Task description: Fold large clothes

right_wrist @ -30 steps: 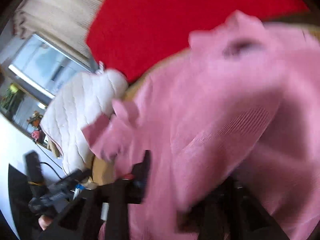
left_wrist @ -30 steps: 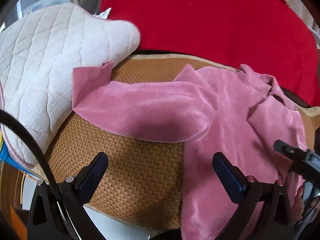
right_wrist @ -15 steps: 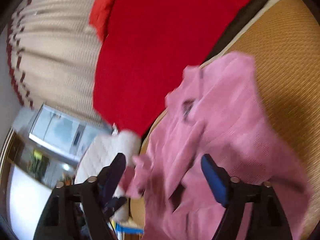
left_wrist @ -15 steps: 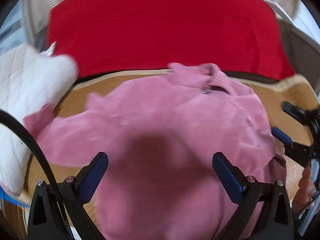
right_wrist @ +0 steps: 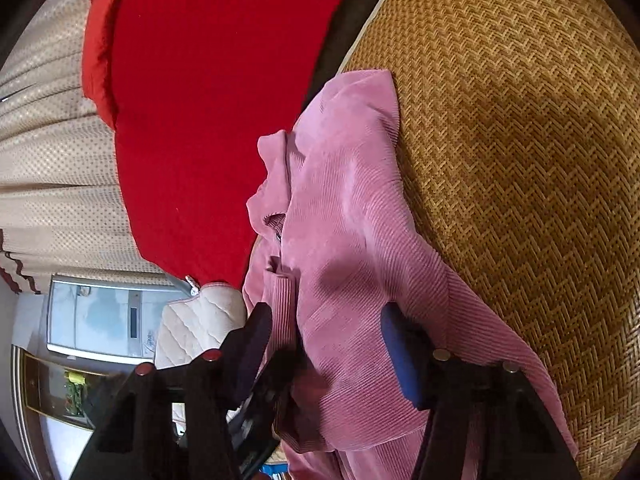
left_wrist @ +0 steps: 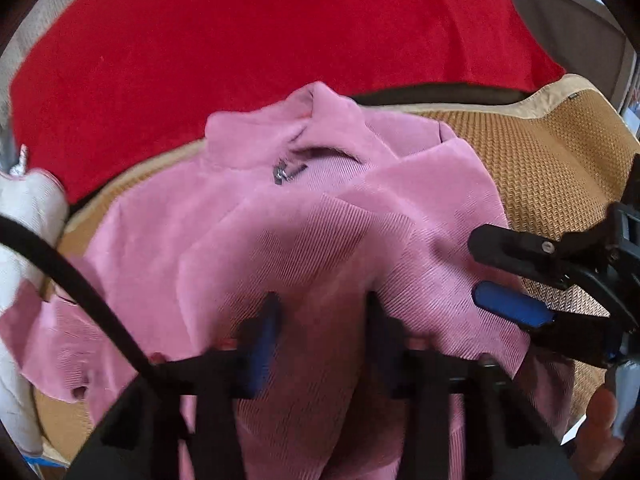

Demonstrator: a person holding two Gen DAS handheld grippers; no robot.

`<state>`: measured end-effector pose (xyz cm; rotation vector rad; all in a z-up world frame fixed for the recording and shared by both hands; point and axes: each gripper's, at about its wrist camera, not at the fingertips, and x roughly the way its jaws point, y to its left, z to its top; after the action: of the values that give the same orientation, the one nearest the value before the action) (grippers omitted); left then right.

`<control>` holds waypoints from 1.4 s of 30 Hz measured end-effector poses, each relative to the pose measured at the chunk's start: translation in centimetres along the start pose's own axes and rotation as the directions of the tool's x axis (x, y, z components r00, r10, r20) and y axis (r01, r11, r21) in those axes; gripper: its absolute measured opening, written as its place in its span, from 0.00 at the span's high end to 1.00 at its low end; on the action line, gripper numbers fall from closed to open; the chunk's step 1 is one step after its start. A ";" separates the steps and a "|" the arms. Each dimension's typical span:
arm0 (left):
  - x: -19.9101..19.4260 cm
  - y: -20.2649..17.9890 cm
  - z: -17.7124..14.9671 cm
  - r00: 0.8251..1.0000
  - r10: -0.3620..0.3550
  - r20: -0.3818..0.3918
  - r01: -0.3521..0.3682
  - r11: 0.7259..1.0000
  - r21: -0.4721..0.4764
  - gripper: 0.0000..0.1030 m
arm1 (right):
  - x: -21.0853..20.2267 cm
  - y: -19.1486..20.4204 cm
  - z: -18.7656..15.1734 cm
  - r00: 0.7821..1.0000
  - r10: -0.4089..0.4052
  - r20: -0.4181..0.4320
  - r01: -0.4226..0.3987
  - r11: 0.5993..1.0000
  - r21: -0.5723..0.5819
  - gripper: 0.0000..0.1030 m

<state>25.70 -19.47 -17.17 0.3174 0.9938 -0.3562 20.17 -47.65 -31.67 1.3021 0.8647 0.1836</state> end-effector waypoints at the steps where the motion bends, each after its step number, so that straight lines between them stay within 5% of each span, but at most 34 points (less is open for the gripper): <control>1: 0.1 0.3 0.0 1.000 -0.003 0.003 0.003 1.000 -0.011 0.75 | 0.0 0.0 0.0 1.000 -0.002 -0.002 0.002 1.000 -0.004 0.41; 4: -0.5 1.9 -0.4 0.998 -0.059 0.021 0.060 0.997 -0.055 0.94 | 0.0 0.0 -0.1 1.000 -0.004 -0.003 0.004 1.000 -0.013 0.41; 9: -4.0 5.4 -1.9 0.995 -0.031 0.092 0.038 0.996 -0.079 0.95 | 0.0 0.3 -0.2 1.000 -0.016 0.004 0.016 0.999 -0.037 0.41; 13: -6.4 10.5 -5.0 0.997 0.000 0.075 0.010 0.991 -0.137 0.95 | 0.2 0.8 -0.4 0.999 -0.041 0.019 0.042 0.997 -0.067 0.41; 14: -6.9 11.6 -6.0 0.998 -0.007 0.063 0.017 0.988 -0.154 0.93 | 0.2 0.9 -0.4 0.999 -0.045 0.022 0.047 0.996 -0.072 0.41; 17: -8.6 15.8 -9.1 0.998 -0.041 0.042 0.049 0.975 -0.218 0.64 | 0.1 1.7 -1.0 0.995 -0.077 0.057 0.083 0.990 -0.113 0.41; 19: -10.0 18.4 -11.4 0.998 0.033 0.050 -0.019 0.965 -0.263 0.42 | -0.1 2.6 -1.5 0.991 -0.094 0.092 0.108 0.981 -0.161 0.39; 21: -11.0 21.0 -13.4 0.995 0.081 0.056 -0.060 0.950 -0.307 0.41 | -0.2 4.0 -2.2 0.987 -0.098 0.128 0.125 0.966 -0.226 0.39; 25: -11.3 27.0 -16.5 0.990 0.144 0.010 -0.125 0.889 -0.440 0.41 | 0.7 7.5 -4.6 0.990 -0.045 0.136 0.096 0.912 -0.400 0.39; 29: -10.4 32.0 -18.0 0.983 0.181 -0.012 -0.153 0.791 -0.592 0.40 | 3.8 9.4 -7.3 0.997 -0.053 0.050 0.070 0.862 -0.503 0.36; 35: -7.5 35.7 -17.6 0.993 0.113 0.025 -0.060 0.691 -0.721 0.37 | 8.9 9.4 -10.1 0.979 -0.187 -0.079 0.108 0.810 -0.577 0.36; 38: -5.9 37.7 -17.1 0.992 0.119 0.029 -0.053 0.627 -0.777 0.37 | 9.7 9.3 -10.7 0.974 -0.217 -0.064 0.132 0.776 -0.616 0.35; 42: -4.6 39.4 -16.3 0.989 0.137 0.047 -0.048 0.614 -0.788 0.37 | 9.4 8.8 -10.2 0.975 -0.205 -0.080 0.114 0.784 -0.611 0.35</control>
<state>28.12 23.31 -17.72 -0.4632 0.9351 0.1900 23.05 -31.82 -28.16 0.6119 0.9336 0.3890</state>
